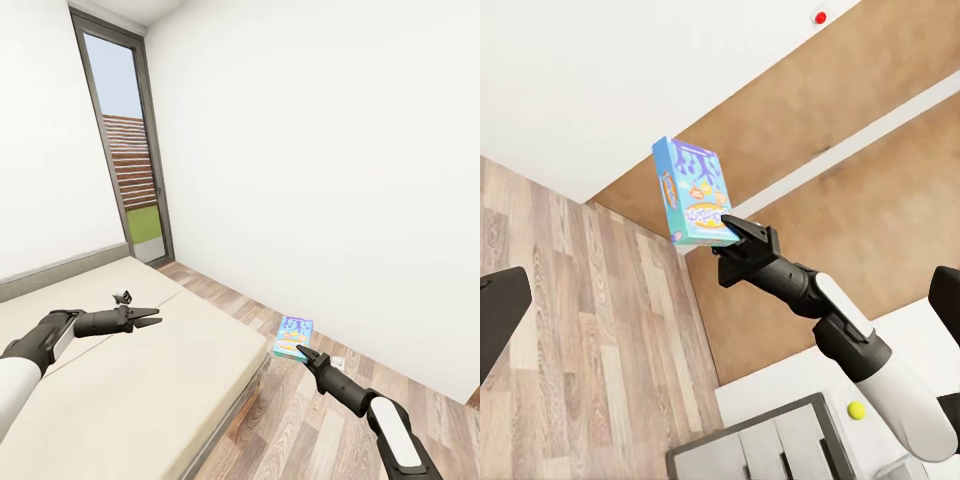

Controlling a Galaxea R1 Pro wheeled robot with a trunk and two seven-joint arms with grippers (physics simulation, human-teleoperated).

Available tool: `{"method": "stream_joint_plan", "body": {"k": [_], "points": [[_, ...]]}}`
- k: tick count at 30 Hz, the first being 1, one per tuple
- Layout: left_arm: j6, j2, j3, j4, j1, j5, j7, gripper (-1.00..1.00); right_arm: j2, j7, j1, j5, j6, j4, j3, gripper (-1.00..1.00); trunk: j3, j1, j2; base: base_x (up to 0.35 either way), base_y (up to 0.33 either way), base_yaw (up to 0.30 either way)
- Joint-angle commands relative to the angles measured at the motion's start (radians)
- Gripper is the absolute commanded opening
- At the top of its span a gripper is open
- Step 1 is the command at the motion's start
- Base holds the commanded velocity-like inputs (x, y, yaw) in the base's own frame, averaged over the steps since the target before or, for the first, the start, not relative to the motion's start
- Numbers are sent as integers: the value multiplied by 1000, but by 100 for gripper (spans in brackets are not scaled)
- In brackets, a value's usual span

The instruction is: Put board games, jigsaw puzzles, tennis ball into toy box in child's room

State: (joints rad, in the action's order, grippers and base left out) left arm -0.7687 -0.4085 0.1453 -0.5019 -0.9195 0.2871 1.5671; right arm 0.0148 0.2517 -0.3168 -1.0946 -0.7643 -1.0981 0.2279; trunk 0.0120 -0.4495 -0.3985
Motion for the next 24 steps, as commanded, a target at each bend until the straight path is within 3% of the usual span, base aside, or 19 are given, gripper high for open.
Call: {"method": "stream_joint_plan", "body": {"k": [1, 24], "points": [[-11, -1, 6, 0, -1, 4, 4, 100, 0, 4, -1, 2, -6, 0, 2, -100, 1, -1, -1, 0, 0, 0], [-10, -1, 6, 0, -1, 5, 4, 100, -1, 4, -1, 2, 7, 45, 2, -100, 1, -1, -1, 0, 0, 0]]}}
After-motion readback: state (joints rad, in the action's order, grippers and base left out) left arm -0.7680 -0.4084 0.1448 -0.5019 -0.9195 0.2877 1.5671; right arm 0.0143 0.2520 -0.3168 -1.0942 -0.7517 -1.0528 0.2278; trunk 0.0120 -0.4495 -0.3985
